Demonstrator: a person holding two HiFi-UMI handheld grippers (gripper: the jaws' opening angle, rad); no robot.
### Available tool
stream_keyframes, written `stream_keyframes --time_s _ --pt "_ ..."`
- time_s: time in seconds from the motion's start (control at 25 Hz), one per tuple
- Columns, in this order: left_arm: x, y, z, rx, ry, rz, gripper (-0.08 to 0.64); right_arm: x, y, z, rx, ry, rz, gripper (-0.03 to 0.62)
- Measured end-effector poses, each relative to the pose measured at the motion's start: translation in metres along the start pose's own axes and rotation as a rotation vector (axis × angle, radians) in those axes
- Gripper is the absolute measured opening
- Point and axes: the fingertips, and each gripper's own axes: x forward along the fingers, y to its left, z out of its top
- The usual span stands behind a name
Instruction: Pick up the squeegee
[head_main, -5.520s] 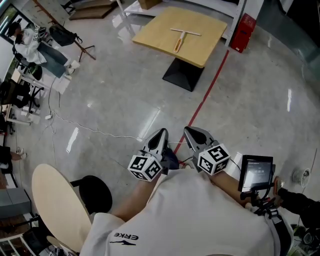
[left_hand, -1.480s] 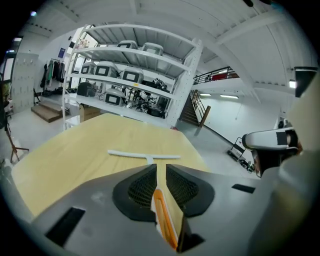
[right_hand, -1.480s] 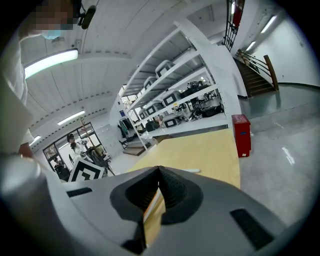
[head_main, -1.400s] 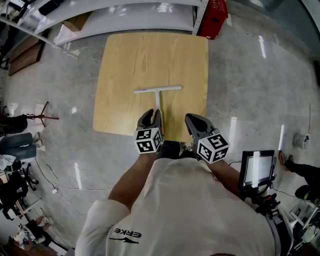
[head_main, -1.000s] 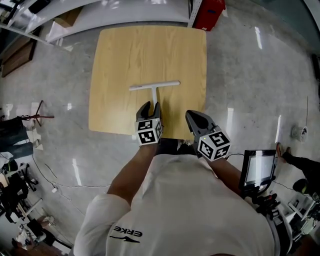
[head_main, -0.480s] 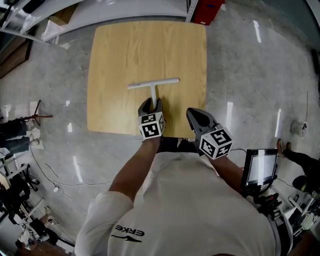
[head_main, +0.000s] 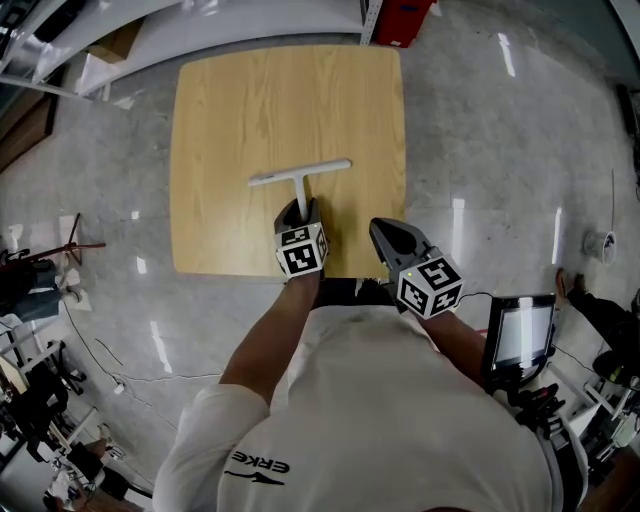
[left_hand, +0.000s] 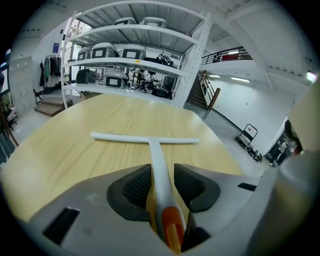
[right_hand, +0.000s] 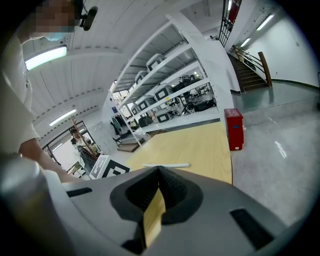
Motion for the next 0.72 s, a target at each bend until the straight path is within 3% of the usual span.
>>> stream_keyframes --time_s 0.24,0.72 --pt "-0.002 0.002 -0.003 0.001 -0.006 0.017 0.096 -0.004 -0.002 -0.003 -0.002 -0.003 0.003 0.005" --pt "-0.013 0.007 -0.003 -0.022 -0.03 -0.01 0.081 -0.005 0.0 -0.005 -0.011 -0.008 0.015 0.005"
